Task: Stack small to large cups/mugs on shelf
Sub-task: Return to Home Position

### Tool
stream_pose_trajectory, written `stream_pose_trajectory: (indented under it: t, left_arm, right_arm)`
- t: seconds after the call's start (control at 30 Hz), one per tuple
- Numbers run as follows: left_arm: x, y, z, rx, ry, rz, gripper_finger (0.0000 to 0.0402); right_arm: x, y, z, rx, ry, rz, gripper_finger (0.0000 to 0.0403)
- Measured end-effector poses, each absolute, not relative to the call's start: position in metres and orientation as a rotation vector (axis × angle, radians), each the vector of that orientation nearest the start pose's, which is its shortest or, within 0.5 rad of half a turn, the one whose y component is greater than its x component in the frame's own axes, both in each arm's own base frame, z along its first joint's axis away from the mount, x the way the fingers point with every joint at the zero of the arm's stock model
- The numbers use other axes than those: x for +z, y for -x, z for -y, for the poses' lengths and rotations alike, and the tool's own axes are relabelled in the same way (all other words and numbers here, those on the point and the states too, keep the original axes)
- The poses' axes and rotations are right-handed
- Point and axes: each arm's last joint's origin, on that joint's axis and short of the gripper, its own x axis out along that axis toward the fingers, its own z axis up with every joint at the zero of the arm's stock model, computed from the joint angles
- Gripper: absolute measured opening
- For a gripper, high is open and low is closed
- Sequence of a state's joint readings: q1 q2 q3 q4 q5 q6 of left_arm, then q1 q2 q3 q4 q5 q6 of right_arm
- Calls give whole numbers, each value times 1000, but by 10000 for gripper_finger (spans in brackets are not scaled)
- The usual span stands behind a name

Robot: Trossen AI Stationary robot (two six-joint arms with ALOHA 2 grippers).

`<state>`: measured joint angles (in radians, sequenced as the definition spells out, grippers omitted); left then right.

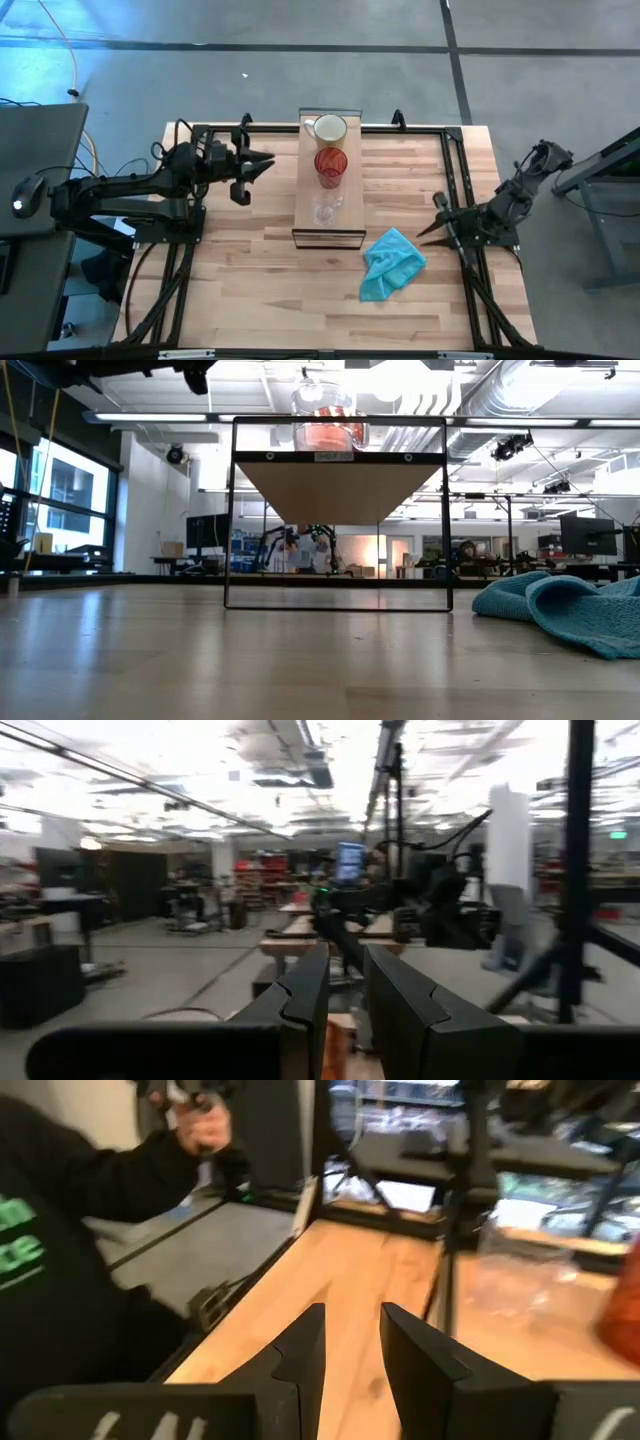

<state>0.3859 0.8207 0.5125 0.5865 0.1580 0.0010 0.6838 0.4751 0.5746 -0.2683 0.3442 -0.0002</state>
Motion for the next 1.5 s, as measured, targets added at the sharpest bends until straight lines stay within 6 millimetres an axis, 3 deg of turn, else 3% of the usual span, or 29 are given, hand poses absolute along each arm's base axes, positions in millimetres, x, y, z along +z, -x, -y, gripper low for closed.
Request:
stream_pose_trajectory:
  t: [0.33,0.7,0.83,1.03,1.13,1.5]
  left_arm:
    - [299,-174,-64,157,-37,202,56]
    - [292,-176,-61,61,-15,126,56]
    - [293,-176,-61,60,-20,136,56]
    - [292,-175,-60,36,-38,138,56]
    - [281,-170,-57,-2,-49,148,56]
    - [236,-119,-40,112,-75,312,56]
  right_arm:
    - [237,-101,-71,368,37,-247,92]
    - [204,-91,-62,356,-13,-166,92]
    - [195,-87,-56,259,-7,-131,92]
    - [194,-81,-49,218,-18,-75,92]
    - [196,-77,-46,218,2,-43,92]
    - [205,-74,-36,13,117,56,92]
